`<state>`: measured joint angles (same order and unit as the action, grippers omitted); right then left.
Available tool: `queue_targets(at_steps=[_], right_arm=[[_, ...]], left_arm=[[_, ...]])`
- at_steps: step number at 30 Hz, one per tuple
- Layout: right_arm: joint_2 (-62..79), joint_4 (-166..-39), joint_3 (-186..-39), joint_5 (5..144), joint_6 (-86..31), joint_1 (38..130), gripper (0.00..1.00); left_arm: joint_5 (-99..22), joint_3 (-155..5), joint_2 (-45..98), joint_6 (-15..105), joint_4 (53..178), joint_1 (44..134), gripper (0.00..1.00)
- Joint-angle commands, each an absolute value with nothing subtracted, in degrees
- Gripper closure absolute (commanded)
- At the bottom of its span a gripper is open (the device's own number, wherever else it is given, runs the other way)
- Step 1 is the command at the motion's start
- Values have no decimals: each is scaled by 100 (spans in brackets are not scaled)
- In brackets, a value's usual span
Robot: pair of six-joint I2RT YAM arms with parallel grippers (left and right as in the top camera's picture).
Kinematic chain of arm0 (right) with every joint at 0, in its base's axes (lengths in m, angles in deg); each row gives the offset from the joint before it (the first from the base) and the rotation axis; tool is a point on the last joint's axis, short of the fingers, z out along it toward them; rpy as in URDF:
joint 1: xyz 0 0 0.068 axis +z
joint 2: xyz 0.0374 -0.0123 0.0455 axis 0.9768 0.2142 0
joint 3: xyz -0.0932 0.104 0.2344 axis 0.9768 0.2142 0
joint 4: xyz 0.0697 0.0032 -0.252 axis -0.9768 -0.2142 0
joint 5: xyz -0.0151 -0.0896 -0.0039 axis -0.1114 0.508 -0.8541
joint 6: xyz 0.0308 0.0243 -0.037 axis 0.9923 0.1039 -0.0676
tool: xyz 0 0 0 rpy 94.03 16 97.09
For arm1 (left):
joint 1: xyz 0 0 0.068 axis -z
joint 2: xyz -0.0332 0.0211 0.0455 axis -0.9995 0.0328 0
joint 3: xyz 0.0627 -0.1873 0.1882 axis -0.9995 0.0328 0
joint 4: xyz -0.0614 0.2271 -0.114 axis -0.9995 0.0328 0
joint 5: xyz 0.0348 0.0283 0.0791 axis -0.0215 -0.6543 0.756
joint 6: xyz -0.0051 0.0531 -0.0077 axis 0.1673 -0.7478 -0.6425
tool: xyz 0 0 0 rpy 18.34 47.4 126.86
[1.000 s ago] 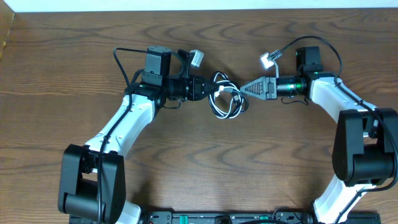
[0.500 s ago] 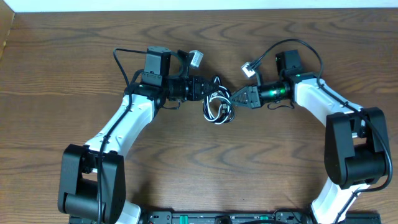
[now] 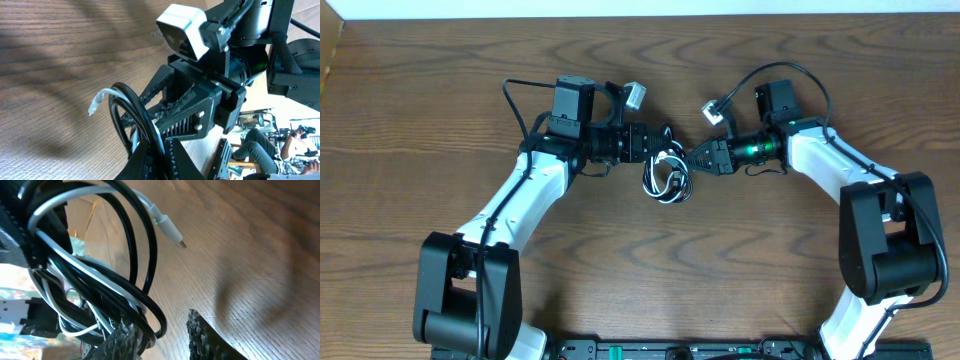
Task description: Untangle cables
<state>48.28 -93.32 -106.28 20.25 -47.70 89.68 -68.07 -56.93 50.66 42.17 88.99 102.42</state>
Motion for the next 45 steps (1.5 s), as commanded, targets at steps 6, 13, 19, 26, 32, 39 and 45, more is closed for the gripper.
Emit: queue_targets(at_steps=[6,13,19,26,32,39,45], right_arm=[[4708,-8785,-10709,1271,-4445,8579,43],[4708,-8740,-10707,117,-4421,8511,39],[4708,-8783,-10705,490,-4394,8990,39],[4708,-8995,-10705,1710,-4375,9696,39],[4708,-9026,-10705,2328,-4375,10059,88],[4708,-9194,-10705,2366,-4508,10031,99],[4708,-9793,-10705,1673,-6174,9996,99]], left_arm=[[-5454,-5791,5074,5790,8894,10271,93],[-5035,-5761,5079,6641,8888,10347,93],[-4551,-5754,5079,6750,8875,10631,93],[-4440,-5754,5079,7589,8868,10680,93],[-4438,-5754,5079,7683,8868,10680,93],[-3909,-5754,5079,7281,8872,10660,62],[-3870,-5754,5081,7277,8934,10380,56]])
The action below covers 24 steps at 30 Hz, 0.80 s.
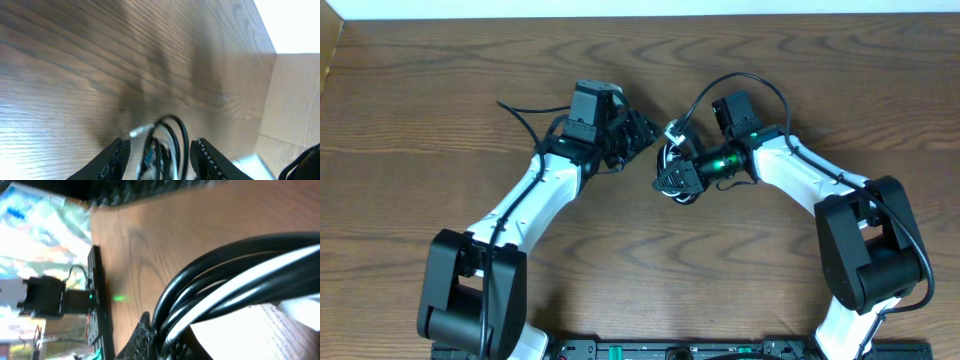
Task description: Untangle cables
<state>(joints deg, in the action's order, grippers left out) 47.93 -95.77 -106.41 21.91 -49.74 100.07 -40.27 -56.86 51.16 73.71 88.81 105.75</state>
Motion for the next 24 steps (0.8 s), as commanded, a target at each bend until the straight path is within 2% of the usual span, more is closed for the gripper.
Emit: queue_targets(at_steps=[1,4,12,17,24], right_arm=[[4708,-9894,-10705,1579,-6523,9996,99],[4708,-10276,-10705,1249,-7865,9996,99],[4708,-11118,-10705,1332,-10451,9996,99],[4708,-11153,-10705,1915,-10641,9996,99],[4708,-11146,-10707,2136,-10987,10002,99]], left_arm=[[-3876,-5754,5081,7277,8984,10339,56],[-4119,-5754,5083,7248,9157,10181,56],[-6018,-5754,5225,7036,9034,9915,55],[-7048,-5754,5238,7036,8746,9880,55],[-7078,-5748,5238,6964,8896,9891,55]])
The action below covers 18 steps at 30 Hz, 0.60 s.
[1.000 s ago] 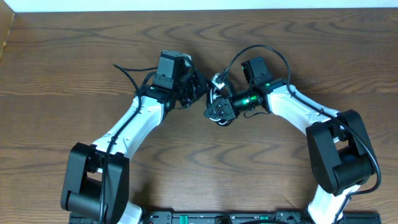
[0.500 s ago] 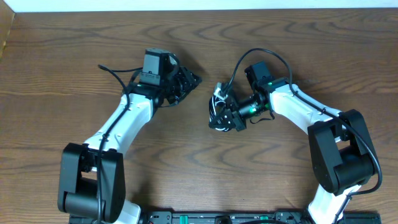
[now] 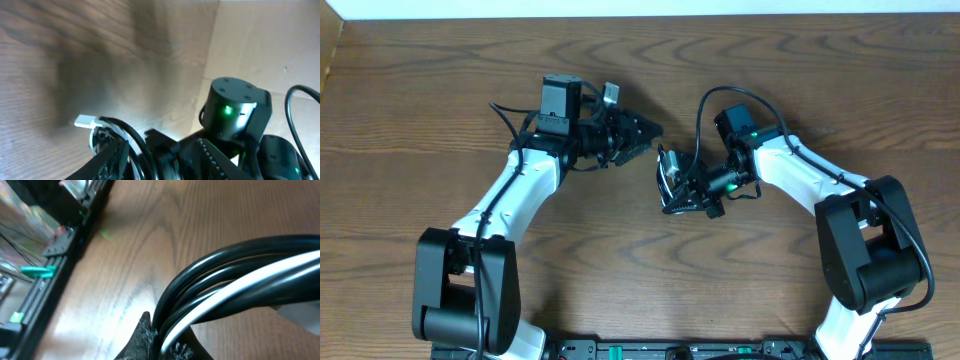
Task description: Untangle cables
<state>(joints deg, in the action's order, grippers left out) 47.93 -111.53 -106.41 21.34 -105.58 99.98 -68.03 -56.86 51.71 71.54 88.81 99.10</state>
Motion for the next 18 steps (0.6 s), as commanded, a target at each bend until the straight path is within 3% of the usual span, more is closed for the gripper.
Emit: queue_targets(at_steps=[1,9,18], right_arm=[[4708,-11133,-10707,2138,-10984,10002,99],[4708,-11137,-10707,2156,-10980,10013,99],[4708,-11181,-10707,2154,-10978,10024,99]], left_arm=[[-7021,-5739,5240,6938,8901,9891,55],[-5920,-5721,5267,6606,9585,10078,55],[-5769,-5721,5271,6802,8949,10203,55]])
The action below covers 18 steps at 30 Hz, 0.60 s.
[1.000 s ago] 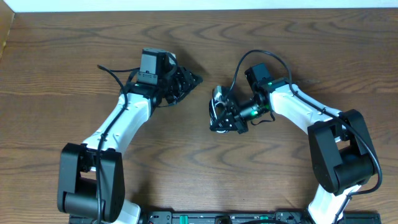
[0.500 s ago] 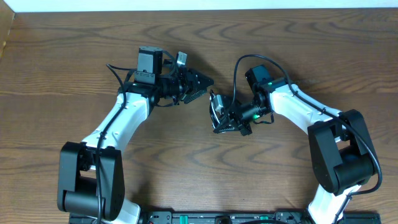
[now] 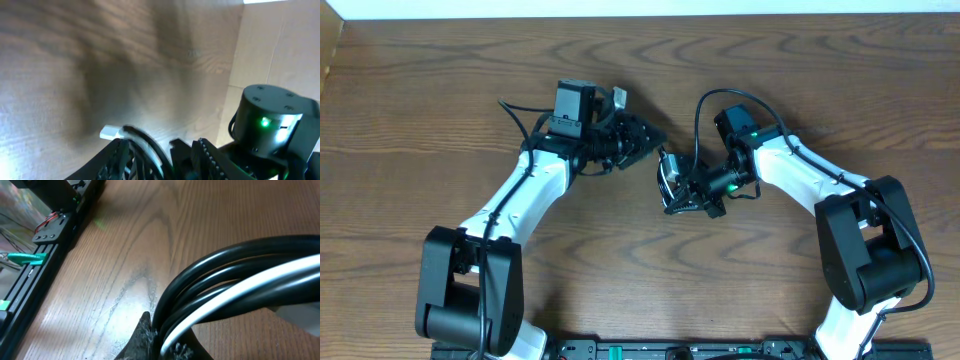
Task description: Untangle cables
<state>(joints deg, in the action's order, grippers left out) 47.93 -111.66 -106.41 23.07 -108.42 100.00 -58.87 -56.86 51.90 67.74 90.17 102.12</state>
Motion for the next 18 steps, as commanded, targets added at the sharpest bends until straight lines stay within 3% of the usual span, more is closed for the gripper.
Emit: queue_targets(at_steps=[1,14,15,16,18], right_arm=[[4708,-11183,-10707,2156,-10980,10024,99],[4708,-11196,-10707,2160,-10978,10068,99],[4708,-11196,-10707,2169,-10978,10068,99],[4708,-11201,-10707,2224,-10978,10068,99],[4708,-11220,-10707,2318,-10976,10066,99]], left_arm=[[-5749,-5721,5271,6802,8951,10203,55],[-5255,-5721,5632,6608,8872,10590,55],[-5255,-5721,5654,6608,8879,10588,59],[-5253,-5721,5678,6608,8868,10588,73],[-5236,-5721,5678,6608,8826,10575,87]])
